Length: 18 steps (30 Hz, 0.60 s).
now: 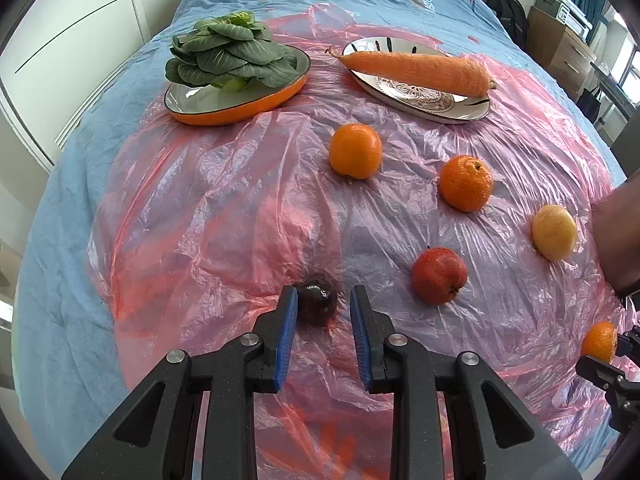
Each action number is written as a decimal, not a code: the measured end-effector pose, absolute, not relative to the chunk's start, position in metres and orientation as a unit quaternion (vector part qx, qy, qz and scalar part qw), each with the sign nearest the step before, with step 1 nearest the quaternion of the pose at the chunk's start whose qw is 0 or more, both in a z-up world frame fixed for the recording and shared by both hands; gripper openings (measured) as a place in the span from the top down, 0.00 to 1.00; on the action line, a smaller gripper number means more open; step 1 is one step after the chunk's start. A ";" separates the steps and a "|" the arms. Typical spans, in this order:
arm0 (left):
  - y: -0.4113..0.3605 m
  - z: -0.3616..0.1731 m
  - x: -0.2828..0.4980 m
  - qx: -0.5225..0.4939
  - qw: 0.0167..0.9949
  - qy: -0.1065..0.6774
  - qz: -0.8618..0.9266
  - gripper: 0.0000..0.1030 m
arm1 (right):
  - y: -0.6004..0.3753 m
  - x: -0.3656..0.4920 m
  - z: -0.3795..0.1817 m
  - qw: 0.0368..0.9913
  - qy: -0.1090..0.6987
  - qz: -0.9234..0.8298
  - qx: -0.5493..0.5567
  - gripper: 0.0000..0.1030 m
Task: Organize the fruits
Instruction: 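Grasp the dark plum with the left tool while the right tool grasps an orange, then carry the plum and orange with both tools over the green tray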
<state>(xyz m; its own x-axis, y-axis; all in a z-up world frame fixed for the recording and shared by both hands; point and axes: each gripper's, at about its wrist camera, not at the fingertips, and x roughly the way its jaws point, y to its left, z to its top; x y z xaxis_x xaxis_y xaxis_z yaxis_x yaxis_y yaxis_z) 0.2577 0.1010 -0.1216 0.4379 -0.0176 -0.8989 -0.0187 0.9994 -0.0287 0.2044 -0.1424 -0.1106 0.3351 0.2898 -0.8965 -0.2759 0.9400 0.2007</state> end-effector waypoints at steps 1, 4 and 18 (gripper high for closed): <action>0.103 -0.123 0.259 -0.019 0.846 0.532 0.002 0.78 | -0.142 0.205 -0.110 0.817 0.550 0.173 0.006 0.54; 0.106 -0.127 0.258 -0.021 0.843 0.537 0.003 0.78 | -0.142 0.205 -0.108 0.818 0.548 0.175 0.007 0.54; 0.094 -0.142 0.262 0.006 0.840 0.543 0.006 0.78 | -0.153 0.198 -0.110 0.818 0.550 0.169 0.010 0.54</action>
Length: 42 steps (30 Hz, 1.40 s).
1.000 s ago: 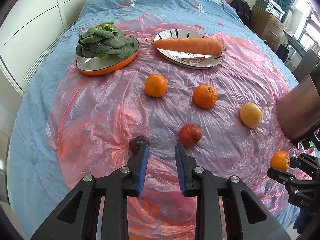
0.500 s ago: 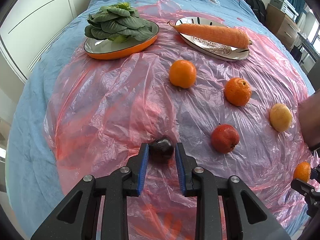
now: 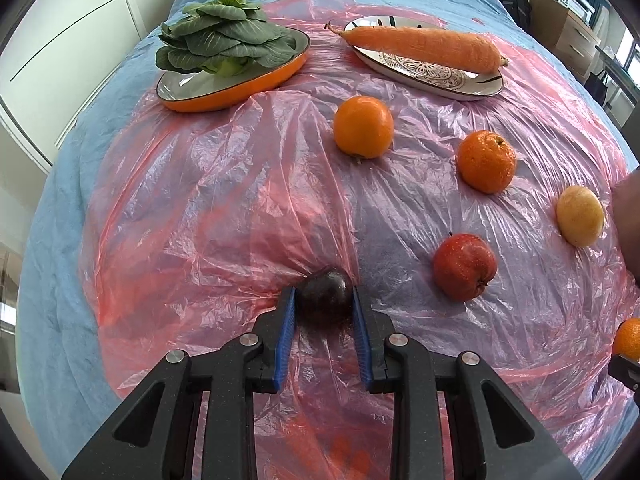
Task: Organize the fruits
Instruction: 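Carry the plum and orange with both tools over the green tray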
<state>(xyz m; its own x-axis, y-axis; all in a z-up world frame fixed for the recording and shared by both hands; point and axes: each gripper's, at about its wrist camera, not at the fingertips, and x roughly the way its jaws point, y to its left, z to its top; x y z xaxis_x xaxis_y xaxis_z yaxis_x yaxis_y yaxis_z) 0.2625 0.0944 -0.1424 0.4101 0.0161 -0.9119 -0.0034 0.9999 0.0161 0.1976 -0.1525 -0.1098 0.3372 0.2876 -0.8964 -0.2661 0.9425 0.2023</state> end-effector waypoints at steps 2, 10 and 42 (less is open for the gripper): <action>0.095 -0.141 0.262 0.004 0.840 0.543 0.002 0.78 | -0.154 0.197 -0.110 0.818 0.550 0.168 0.010 0.54; 0.093 -0.117 0.257 0.006 0.850 0.527 -0.008 0.78 | -0.159 0.189 -0.107 0.819 0.549 0.166 0.014 0.54; -0.052 -0.064 0.164 0.050 0.830 0.535 -0.150 0.78 | -0.253 0.102 -0.093 0.802 0.580 0.119 0.075 0.55</action>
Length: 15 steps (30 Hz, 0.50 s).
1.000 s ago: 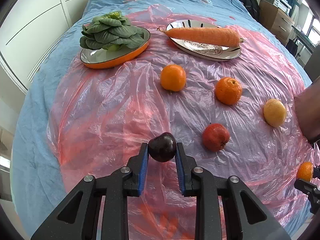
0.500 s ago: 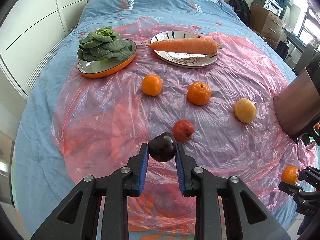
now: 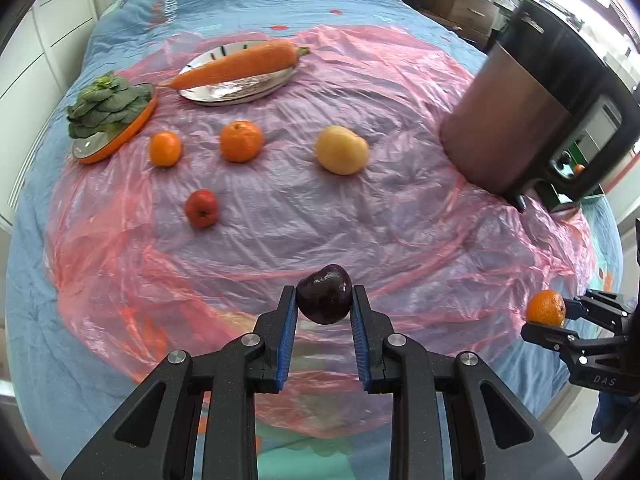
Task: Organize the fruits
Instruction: 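Carry the plum and orange with both tools over the green tray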
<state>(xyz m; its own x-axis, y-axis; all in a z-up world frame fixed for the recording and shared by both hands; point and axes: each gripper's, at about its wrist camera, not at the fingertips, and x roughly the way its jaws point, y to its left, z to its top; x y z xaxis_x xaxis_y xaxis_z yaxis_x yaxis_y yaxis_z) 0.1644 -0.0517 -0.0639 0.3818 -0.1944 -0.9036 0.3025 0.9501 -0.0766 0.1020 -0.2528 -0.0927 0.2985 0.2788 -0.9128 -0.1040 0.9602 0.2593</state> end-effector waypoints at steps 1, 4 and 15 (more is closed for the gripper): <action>-0.062 -0.063 0.161 0.054 0.827 0.536 -0.160 0.78 | -0.260 0.099 -0.092 0.803 0.581 0.113 0.078 0.55; -0.092 -0.061 0.152 0.060 0.820 0.537 -0.190 0.78 | -0.286 0.090 -0.089 0.804 0.581 0.093 0.088 0.55; -0.227 -0.054 0.119 0.104 0.793 0.515 -0.309 0.78 | -0.400 0.074 -0.070 0.822 0.557 -0.006 0.115 0.55</action>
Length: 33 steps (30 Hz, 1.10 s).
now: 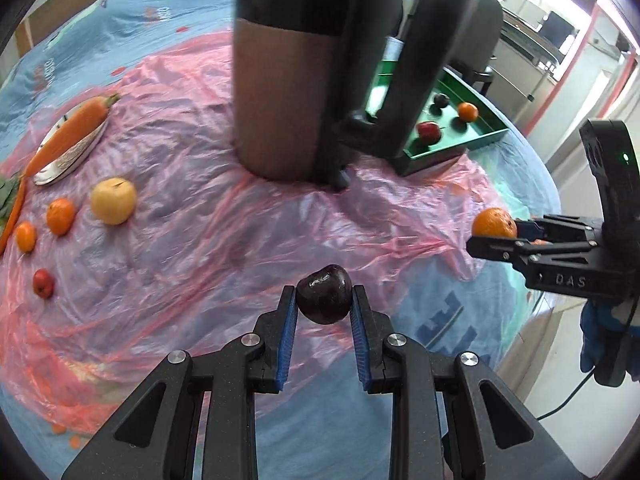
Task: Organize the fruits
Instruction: 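Carry the plum and orange with both tools over the green tray, then open the left tool to drop the plum while the right tool releases the orange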
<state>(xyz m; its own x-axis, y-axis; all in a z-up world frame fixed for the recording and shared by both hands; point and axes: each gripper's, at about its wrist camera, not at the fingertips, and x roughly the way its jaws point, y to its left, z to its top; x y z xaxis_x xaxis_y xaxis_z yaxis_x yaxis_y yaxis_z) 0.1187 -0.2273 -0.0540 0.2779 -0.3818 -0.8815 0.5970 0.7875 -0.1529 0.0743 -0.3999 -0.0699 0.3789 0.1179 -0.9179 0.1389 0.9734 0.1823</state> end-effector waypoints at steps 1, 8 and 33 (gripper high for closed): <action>-0.239 -0.054 0.117 0.105 0.789 0.515 -0.319 0.78 | -0.411 0.074 -0.068 0.824 0.554 -0.015 0.117 0.55; -0.325 -0.046 0.118 0.108 0.778 0.493 -0.375 0.78 | -0.483 0.075 -0.058 0.839 0.524 -0.067 0.131 0.55; -0.503 -0.087 0.262 0.088 0.817 0.481 -0.307 0.78 | -0.641 0.200 -0.067 0.873 0.459 -0.114 0.123 0.55</action>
<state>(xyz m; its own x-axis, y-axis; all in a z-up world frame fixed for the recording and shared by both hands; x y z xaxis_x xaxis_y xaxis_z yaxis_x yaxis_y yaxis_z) 0.2616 -0.5025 -0.0875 0.3501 -0.4163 -0.8391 0.5853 0.7966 -0.1511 0.2001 -0.6410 -0.0672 0.5527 -0.0858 -0.8290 0.3110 0.9441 0.1096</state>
